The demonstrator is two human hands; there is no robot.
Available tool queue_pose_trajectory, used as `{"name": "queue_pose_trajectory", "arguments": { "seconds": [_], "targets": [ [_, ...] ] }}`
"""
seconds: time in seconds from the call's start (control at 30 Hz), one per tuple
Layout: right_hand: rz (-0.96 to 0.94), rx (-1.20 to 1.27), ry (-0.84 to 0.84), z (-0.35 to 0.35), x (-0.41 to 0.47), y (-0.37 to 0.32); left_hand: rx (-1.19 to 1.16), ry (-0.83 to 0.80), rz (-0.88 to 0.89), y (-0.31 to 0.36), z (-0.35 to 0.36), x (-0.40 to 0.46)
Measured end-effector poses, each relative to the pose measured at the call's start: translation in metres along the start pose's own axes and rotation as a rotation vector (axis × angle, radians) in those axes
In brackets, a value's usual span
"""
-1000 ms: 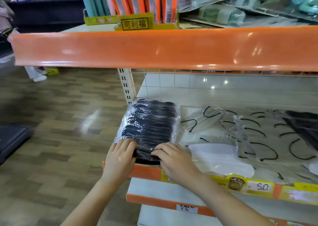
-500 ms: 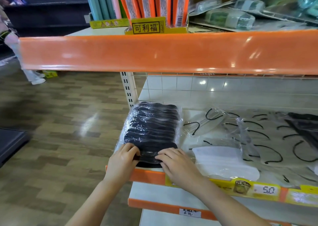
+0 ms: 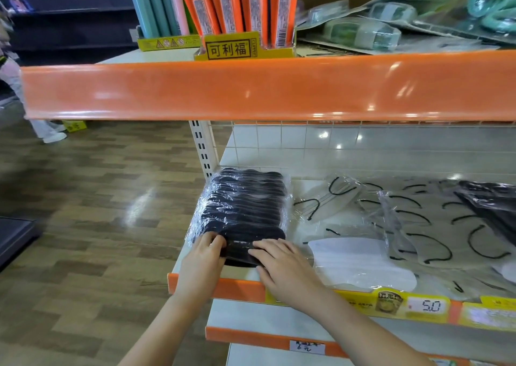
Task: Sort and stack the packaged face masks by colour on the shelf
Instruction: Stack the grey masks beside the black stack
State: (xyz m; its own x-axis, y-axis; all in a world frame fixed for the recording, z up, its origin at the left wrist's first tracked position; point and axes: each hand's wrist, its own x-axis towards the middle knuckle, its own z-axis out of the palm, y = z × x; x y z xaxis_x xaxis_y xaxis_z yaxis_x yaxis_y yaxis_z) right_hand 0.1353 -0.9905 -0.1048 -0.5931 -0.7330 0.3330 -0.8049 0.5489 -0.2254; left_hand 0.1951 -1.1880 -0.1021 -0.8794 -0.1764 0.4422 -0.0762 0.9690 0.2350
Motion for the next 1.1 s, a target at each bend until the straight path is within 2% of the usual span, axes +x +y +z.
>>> {"name": "queue_pose_trajectory", "arguments": {
  "seconds": [0.17,0.4,0.5,0.67,1.1],
  "targets": [
    [-0.021,0.092,-0.099,-0.003,0.001,0.001,-0.028,0.075,0.045,-0.007,0.003,-0.005],
    [-0.06,0.178,0.016,-0.009,-0.005,0.0,0.031,0.141,0.078,-0.012,-0.001,-0.012],
    [-0.073,0.151,0.034,-0.008,-0.006,-0.002,0.089,0.123,0.128,-0.013,-0.008,-0.015],
    [-0.094,0.082,0.076,-0.007,-0.005,-0.004,0.054,0.044,0.218,-0.004,-0.002,-0.02],
    [-0.022,0.189,0.063,-0.011,-0.003,-0.005,0.119,0.064,0.033,0.046,0.01,-0.016]
  ]
}}
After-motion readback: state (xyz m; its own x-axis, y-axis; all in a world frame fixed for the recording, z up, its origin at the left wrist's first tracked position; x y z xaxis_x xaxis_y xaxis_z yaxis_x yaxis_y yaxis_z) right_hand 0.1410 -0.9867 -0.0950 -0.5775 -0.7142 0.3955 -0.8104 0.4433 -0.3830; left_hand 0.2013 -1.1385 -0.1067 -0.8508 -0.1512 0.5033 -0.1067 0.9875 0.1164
